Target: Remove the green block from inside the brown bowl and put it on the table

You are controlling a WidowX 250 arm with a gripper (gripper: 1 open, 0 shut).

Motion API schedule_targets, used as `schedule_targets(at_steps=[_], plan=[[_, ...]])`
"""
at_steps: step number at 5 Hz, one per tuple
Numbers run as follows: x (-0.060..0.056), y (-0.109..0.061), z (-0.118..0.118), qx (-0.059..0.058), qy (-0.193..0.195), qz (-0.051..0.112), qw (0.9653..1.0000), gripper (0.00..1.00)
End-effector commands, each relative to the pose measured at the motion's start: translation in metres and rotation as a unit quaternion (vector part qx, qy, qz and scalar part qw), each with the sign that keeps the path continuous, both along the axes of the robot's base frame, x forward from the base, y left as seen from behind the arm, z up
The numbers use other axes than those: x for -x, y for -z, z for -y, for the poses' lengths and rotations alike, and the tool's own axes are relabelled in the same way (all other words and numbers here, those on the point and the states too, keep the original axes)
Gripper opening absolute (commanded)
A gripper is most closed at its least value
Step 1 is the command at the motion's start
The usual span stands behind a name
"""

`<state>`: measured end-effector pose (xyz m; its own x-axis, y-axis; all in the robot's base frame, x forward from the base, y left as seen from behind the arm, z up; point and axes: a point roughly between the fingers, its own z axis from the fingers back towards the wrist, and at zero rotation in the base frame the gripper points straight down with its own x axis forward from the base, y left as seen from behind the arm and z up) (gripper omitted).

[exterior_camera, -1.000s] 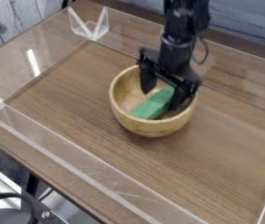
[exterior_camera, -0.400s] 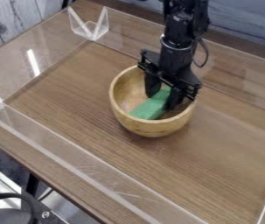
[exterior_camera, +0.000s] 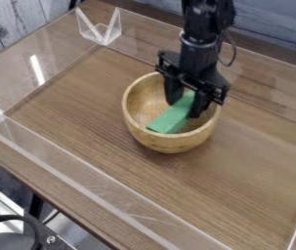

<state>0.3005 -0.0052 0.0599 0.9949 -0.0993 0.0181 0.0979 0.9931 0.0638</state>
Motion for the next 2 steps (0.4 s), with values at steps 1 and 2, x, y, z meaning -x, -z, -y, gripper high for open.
schedule_targets(at_steps=[1, 2], plan=[[-0.001, -0.045, 0.011, 0.021, 0.016, 0.037, 0.999, 0.0], [-0.002, -0.074, 0.009, 0.018, 0.016, 0.049, 0.9985, 0.0]])
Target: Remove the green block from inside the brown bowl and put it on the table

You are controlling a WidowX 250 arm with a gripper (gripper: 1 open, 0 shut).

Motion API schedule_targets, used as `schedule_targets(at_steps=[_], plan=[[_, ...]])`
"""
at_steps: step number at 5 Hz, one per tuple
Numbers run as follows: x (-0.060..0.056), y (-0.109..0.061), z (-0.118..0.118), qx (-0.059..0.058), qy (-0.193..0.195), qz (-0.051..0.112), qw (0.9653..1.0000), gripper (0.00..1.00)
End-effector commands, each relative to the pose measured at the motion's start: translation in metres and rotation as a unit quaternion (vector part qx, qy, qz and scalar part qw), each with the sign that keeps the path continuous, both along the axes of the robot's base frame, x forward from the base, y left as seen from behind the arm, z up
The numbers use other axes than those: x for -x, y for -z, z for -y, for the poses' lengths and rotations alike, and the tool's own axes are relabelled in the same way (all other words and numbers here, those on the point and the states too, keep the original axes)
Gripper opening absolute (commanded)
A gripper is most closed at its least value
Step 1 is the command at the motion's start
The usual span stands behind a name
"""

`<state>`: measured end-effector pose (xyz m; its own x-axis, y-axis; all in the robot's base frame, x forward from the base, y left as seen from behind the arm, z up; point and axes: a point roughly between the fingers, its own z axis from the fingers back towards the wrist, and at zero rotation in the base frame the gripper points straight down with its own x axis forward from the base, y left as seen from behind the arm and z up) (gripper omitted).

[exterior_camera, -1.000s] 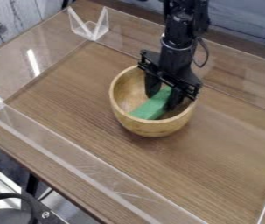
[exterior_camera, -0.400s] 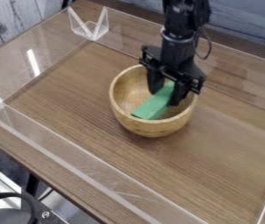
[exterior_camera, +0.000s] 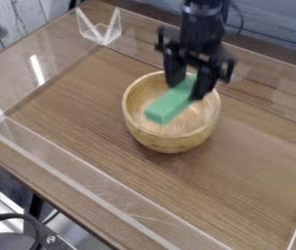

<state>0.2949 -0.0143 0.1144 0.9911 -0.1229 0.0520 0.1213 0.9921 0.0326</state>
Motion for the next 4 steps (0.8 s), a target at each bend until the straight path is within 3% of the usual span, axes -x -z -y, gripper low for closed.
schedule_targets(at_steps=[1, 3, 4], plan=[[-0.002, -0.042, 0.003, -0.001, 0.012, 0.043, 0.999, 0.0], [0.005, -0.039, 0.044, -0.015, 0.013, 0.028, 0.9994, 0.0], [0.009, -0.022, 0.064, -0.028, 0.02, 0.009, 0.9994, 0.0]])
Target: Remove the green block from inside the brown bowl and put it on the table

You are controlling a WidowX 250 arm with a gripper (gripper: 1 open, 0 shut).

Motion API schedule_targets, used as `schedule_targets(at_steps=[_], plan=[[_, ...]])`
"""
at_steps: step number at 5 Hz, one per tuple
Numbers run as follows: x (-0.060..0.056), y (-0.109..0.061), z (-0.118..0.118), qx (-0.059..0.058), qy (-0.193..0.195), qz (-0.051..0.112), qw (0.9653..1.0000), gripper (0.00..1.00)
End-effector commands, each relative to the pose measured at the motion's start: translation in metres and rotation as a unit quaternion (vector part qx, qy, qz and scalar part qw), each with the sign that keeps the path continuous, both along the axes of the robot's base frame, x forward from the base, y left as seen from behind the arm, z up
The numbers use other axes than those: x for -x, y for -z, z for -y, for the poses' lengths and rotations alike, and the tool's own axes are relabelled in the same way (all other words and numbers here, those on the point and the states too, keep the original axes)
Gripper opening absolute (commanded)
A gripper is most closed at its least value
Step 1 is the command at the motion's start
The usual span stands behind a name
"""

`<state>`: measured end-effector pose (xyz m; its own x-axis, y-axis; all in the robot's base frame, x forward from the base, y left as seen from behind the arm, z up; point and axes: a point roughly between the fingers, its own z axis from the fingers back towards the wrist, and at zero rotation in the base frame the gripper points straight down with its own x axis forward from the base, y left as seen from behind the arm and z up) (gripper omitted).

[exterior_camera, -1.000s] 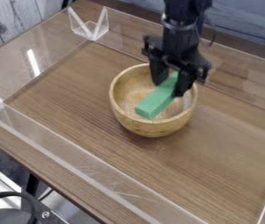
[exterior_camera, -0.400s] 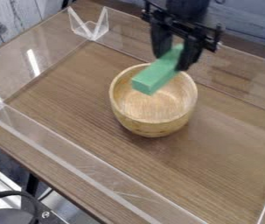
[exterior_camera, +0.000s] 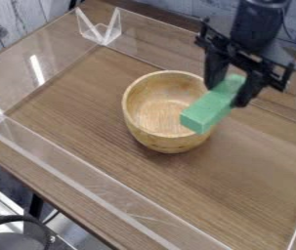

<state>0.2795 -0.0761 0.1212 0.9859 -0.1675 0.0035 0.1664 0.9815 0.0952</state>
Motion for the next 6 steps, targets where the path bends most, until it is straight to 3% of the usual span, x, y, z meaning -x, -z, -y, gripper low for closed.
schedule_targets(at_steps=[1, 2, 4, 5, 6], plan=[[0.002, 0.004, 0.006, -0.006, -0.003, 0.006, 1.0, 0.0], [0.007, 0.023, 0.016, -0.001, 0.026, 0.009, 0.9996, 0.0], [0.007, 0.055, 0.038, 0.021, 0.084, 0.01, 0.9962, 0.0], [0.005, 0.069, 0.039, 0.018, 0.081, 0.005, 0.9966, 0.0], [0.004, 0.077, 0.037, 0.014, 0.073, 0.003, 0.9972, 1.0]])
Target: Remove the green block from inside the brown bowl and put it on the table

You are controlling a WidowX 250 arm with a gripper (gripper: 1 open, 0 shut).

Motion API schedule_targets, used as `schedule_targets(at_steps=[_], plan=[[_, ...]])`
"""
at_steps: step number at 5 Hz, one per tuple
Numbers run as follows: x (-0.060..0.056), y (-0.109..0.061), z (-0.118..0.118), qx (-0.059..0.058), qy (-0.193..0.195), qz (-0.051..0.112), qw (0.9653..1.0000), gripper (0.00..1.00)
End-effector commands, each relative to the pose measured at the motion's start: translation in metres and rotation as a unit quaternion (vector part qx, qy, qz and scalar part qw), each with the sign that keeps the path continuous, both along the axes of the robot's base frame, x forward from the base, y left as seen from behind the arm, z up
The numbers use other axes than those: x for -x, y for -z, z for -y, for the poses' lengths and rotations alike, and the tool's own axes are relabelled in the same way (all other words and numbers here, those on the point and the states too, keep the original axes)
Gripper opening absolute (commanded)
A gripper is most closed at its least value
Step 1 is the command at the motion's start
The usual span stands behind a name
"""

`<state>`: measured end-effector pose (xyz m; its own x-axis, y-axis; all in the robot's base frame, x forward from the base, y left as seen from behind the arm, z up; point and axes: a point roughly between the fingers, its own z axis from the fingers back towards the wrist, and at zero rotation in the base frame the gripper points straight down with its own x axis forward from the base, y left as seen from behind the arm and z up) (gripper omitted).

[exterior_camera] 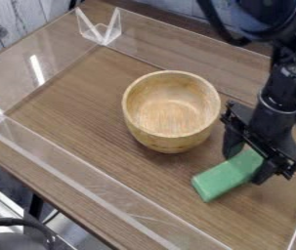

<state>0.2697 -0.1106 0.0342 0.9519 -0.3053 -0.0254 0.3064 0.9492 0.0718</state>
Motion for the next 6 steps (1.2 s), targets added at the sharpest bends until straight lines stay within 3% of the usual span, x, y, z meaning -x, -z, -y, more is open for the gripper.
schedule_targets(at_steps=[1, 2, 4, 6], plan=[[-0.004, 0.004, 0.003, 0.023, 0.01, 0.018, 0.9995, 1.0], [-0.002, 0.005, 0.004, 0.037, 0.019, 0.015, 0.999, 1.0], [0.007, 0.005, -0.002, 0.022, 0.016, 0.013, 0.9995, 1.0], [0.007, 0.005, -0.009, -0.001, 0.008, 0.01, 0.9999, 1.0]])
